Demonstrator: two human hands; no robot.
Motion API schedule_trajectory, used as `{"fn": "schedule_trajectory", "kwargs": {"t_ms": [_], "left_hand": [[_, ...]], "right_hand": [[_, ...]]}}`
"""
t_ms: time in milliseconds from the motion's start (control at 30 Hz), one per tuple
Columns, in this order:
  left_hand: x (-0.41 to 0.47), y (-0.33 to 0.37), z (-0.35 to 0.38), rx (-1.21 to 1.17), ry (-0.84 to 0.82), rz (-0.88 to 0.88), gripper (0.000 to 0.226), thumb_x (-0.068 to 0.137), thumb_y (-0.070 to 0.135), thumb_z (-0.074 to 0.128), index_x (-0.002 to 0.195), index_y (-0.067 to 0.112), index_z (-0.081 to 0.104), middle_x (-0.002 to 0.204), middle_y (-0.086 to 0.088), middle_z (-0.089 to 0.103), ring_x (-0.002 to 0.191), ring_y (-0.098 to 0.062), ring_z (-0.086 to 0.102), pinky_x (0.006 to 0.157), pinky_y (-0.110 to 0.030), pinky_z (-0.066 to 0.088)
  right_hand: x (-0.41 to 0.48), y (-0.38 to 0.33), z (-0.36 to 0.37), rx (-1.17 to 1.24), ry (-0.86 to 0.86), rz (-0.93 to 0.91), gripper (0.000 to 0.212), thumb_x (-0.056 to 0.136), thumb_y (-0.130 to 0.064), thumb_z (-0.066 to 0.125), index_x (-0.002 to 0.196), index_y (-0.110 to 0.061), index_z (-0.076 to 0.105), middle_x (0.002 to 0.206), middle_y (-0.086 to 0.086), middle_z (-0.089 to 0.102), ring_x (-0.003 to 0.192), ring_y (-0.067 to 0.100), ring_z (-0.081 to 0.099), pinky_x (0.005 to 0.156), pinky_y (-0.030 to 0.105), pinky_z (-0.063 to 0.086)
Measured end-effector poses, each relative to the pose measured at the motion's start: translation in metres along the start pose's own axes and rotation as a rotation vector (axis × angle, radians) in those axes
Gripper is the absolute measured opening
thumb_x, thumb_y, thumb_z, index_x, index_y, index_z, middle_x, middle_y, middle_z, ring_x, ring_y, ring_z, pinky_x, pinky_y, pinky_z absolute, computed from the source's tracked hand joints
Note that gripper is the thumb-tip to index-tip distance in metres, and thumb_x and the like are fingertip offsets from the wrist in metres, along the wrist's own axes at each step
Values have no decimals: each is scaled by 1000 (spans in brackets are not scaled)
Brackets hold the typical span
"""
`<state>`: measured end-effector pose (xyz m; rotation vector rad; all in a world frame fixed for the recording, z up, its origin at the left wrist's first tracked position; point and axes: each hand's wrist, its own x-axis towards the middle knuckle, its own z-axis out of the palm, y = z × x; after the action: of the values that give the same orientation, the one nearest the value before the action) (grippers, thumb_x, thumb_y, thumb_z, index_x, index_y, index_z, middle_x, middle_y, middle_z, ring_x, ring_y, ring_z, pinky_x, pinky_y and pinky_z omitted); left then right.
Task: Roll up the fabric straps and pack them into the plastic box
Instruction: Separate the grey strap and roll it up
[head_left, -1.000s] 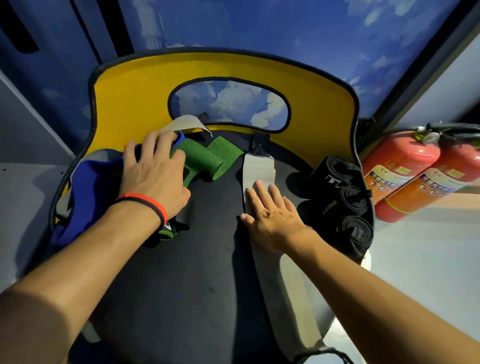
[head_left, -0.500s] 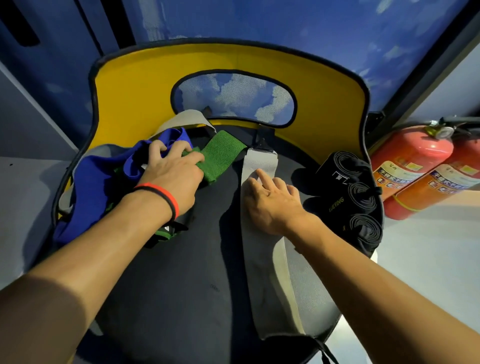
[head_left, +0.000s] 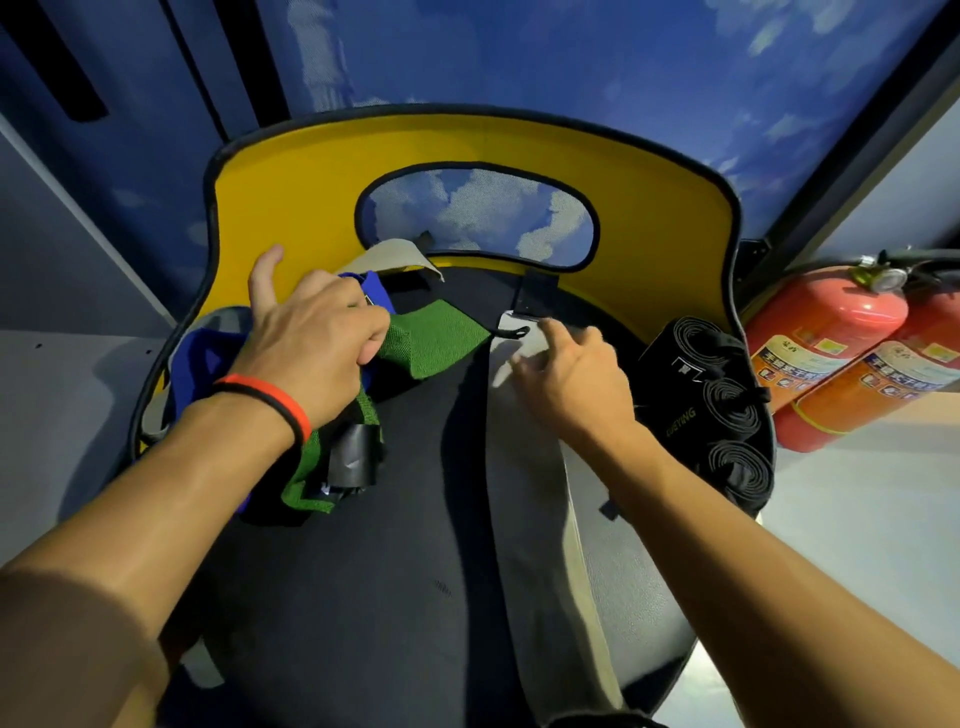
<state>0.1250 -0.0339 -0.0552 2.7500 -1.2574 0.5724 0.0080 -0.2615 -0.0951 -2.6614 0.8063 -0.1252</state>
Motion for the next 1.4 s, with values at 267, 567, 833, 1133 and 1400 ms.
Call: {"fn": "schedule_trajectory", "kwargs": {"t_ms": [267, 567, 833, 1133, 1400], "left_hand": [[-5, -15, 1, 27, -124, -24, 45, 56, -11, 61, 53, 28, 37, 69, 10, 42, 93, -19, 52, 116, -62, 6], [-6, -19, 2, 17, -168, -66, 39, 59, -7, 61, 55, 27, 43, 69, 11, 44, 95, -18, 52, 115, -61, 6], [-4, -11, 0, 13, -229, -104, 35, 66, -2, 64, 57, 26, 44, 74, 12, 44, 104, -16, 48, 117, -59, 0], [-5, -12, 4, 6, -224, -83, 34, 64, -3, 63, 58, 25, 44, 75, 12, 45, 105, -15, 48, 117, -55, -5], [-1, 0, -2, 7, -282, -44, 28, 74, 2, 62, 64, 24, 48, 89, 11, 53, 115, -18, 44, 117, -61, -9]], "right_hand": [[38, 9, 20, 77, -89, 91, 47, 102, -31, 47, 149, -41, 45, 148, 14, 46, 134, 39, 39, 103, 49, 39], [54, 16, 23, 151, -30, 20, 37, 93, -14, 55, 120, -34, 72, 140, 4, 44, 128, 32, 41, 97, 46, 43], [53, 14, 23, 138, 85, -157, 44, 84, -3, 55, 127, -2, 59, 133, 11, 42, 115, 37, 45, 91, 48, 49], [64, 26, 26, 75, -1, -83, 49, 91, -15, 63, 139, -14, 57, 166, 15, 18, 143, 46, 30, 111, 55, 38], [19, -4, -1, -98, 12, -240, 34, 93, -30, 62, 124, -16, 69, 124, 14, 56, 111, 35, 54, 89, 44, 51]]}}
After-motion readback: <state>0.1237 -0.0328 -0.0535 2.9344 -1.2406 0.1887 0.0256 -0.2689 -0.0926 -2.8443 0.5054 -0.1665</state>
